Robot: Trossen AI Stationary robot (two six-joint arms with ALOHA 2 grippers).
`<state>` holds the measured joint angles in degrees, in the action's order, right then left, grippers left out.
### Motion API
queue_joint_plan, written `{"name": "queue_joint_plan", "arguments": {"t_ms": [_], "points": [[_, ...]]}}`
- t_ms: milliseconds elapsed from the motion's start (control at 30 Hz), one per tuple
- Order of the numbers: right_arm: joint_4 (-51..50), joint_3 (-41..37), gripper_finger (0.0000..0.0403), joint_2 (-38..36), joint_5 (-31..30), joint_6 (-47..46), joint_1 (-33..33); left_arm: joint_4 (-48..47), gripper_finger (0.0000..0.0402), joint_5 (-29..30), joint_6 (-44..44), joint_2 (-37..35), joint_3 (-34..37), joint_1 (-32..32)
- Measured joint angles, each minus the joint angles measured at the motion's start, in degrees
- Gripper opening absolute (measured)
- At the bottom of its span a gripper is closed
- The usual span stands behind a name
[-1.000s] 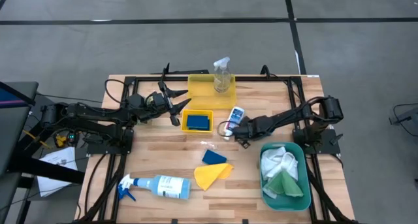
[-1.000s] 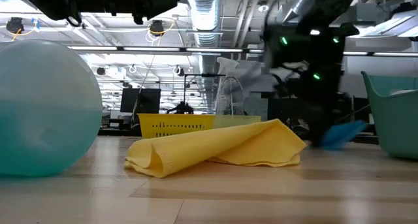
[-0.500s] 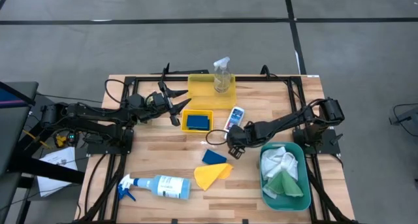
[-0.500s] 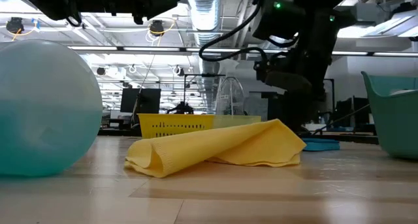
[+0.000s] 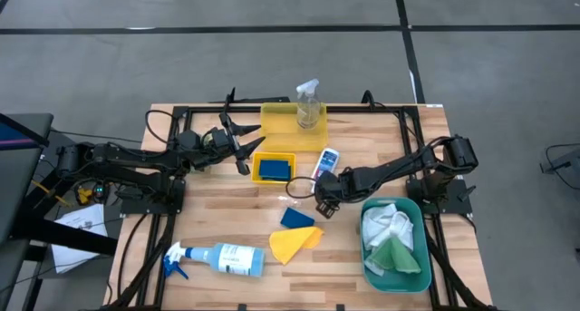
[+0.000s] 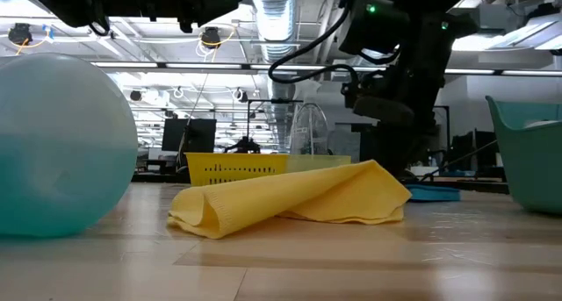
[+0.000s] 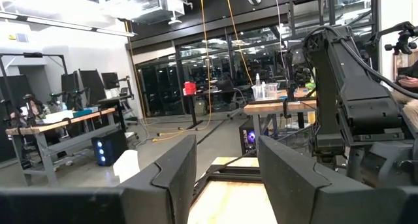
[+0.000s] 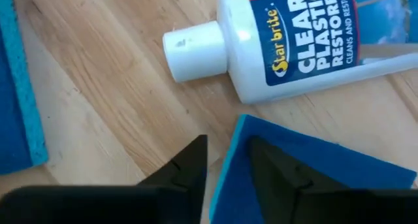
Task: Pick & Place Kitchen Items
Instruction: Put the blue sponge into the bottom yellow bin
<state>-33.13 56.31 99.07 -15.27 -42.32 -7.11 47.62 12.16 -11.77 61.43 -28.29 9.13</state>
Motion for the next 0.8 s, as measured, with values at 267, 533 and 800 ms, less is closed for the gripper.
{"name": "queue_joint_plan", "arguments": {"t_ms": [267,533,800], "points": [[-4.65,0.02,0.0153,-0.02,-1.10,-4.43,0.00,0.00,0.0159,0.00,0.01,0.00,0.00,0.01],[-3.43,0.15,0.0157,-0.02,-1.30,-3.22,0.00,0.00,0.0159,0.00,0.00,0.00,0.00,-0.01],[-3.20,2.97,0.0157,-0.09,-1.80,-1.80,-1.54,0.00,0.0159,0.00,0.01,0.00,0.00,-0.01]]}}
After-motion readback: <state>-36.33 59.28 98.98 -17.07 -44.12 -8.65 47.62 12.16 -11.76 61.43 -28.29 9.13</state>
